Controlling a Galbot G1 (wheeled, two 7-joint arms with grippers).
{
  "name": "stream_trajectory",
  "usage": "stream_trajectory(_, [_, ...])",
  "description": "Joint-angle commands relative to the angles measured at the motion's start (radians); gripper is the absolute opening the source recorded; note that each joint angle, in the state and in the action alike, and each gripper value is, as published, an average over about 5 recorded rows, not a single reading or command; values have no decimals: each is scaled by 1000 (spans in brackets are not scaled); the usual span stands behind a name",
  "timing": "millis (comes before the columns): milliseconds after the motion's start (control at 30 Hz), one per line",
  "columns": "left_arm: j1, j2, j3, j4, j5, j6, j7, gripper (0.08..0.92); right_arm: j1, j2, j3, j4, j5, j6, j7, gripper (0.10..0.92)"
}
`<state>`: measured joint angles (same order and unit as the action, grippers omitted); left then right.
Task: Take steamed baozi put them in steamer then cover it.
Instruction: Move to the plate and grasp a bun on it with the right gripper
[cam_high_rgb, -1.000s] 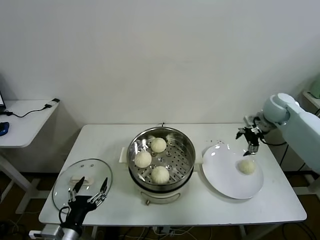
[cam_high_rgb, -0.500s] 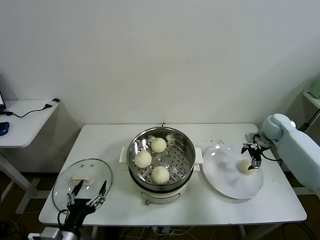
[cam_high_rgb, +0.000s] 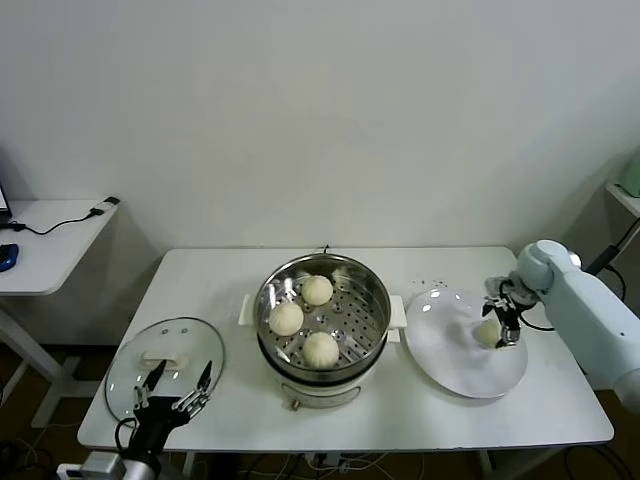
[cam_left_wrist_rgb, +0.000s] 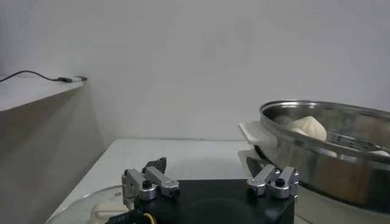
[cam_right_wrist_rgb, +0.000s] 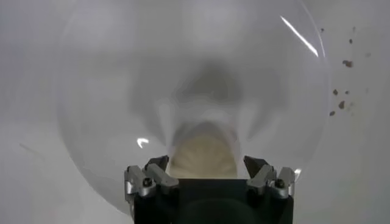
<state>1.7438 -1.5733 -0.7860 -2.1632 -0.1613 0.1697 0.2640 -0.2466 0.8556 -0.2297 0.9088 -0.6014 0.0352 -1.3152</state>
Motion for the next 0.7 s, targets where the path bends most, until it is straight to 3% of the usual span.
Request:
stream_trajectory(33, [-3,1,1,8,-1,1,1,823,-12,17,11,-25,-36,9,15,823])
stream_trajectory(500, [-12,0,3,15,-3,3,1,823,-8,19,16,-37,-41,11,35,820])
stream_trajectory(700, [-12,0,5,14,-3,2,1,823,-11,9,20,-17,-22,8,33,711])
